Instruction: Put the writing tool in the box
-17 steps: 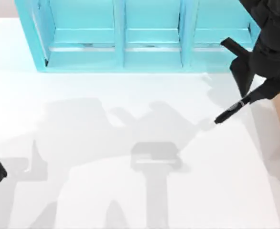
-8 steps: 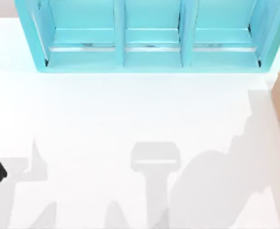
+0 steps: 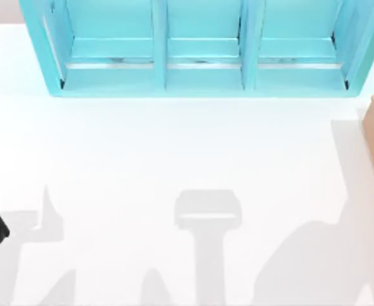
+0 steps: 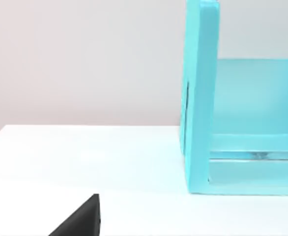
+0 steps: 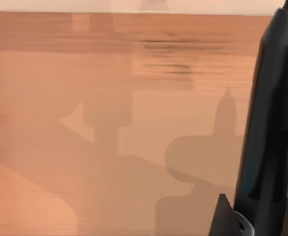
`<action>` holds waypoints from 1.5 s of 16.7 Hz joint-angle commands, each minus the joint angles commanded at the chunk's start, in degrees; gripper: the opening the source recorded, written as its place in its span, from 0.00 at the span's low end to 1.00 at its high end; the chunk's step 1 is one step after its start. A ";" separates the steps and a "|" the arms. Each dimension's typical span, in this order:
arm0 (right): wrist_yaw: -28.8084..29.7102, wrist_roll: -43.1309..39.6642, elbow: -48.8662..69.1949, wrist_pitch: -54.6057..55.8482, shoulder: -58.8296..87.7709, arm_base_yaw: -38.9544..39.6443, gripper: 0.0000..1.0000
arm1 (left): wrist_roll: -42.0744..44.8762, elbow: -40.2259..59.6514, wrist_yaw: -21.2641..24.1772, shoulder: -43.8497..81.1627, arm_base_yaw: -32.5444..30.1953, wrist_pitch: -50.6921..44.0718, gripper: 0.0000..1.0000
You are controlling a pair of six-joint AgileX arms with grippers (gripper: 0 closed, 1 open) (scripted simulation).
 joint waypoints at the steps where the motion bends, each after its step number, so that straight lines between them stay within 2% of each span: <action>1: 0.03 0.10 -0.19 0.19 -0.01 0.08 0.00 | 0.00 0.00 0.00 0.00 0.00 0.00 1.00; 9: -0.05 4.77 -12.68 12.12 -0.85 4.88 0.00 | 0.00 0.00 0.00 0.00 0.00 0.00 1.00; 14: 0.20 5.16 -13.69 13.14 -0.73 5.09 0.00 | 0.00 0.00 0.00 0.00 0.00 0.00 1.00; 25: 0.20 5.16 -13.69 13.14 -0.73 5.09 0.83 | 0.00 0.00 0.00 0.00 0.00 0.00 1.00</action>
